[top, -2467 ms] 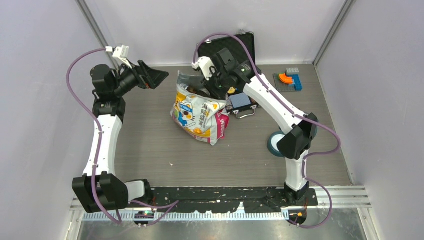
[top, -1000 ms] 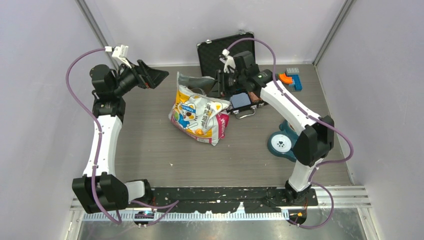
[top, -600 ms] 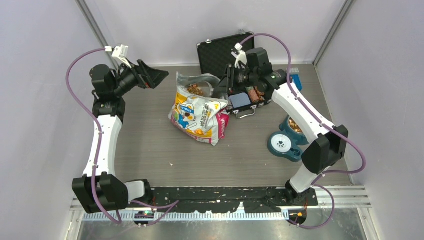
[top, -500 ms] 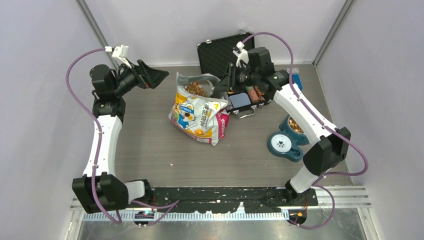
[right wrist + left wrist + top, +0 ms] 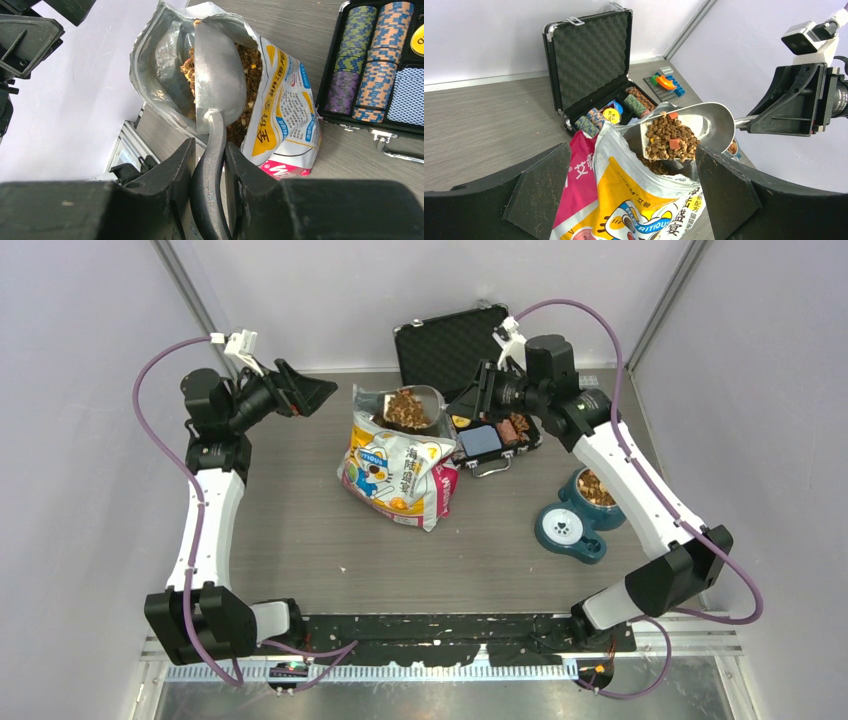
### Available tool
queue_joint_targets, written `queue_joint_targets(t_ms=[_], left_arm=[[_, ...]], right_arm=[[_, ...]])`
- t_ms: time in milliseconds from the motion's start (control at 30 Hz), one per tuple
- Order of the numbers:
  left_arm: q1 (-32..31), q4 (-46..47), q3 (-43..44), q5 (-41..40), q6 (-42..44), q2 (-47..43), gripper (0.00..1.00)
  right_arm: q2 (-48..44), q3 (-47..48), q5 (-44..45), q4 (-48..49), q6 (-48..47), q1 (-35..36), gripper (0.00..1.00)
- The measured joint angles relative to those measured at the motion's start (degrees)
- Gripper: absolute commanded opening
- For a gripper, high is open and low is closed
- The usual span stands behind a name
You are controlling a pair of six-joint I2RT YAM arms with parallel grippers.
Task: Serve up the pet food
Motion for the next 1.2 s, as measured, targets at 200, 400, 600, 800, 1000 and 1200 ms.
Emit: queue_joint_targets(t_ms=[200, 400, 600, 800, 1000, 1200], left_arm=[[0.0, 0.0, 0.0, 0.0, 0.0, 0.2, 0.99], [0.0, -0.1, 0.0, 0.0, 0.0, 0.2, 0.99], [0.0, -0.4, 0.0, 0.0, 0.1, 0.2, 0.99], [0.0, -0.7, 0.0, 0.0, 0.0, 0.3, 0.99], [0.0, -0.8, 0.1, 0.0, 0.0, 0.4, 0.99], [0.0, -0.8, 0.1, 0.0, -0.1, 0.4, 0.99]], right_arm=[[-1.2, -1.7, 0.5, 0.0, 0.0, -0.4, 0.05], [1.4, 1.8, 3.5, -3.4, -3.2, 1.5, 0.05], [2.4, 3.6, 8.1, -5.6, -7.1, 3.8, 0.05], [-3.6, -4.1, 10.1, -2.7, -6.5, 2.9, 0.05], [-4.5, -5.2, 8.9, 0.9, -4.8, 1.9, 0.05], [-5.3, -7.1, 6.7, 2.4, -2.3, 0.6, 0.05]])
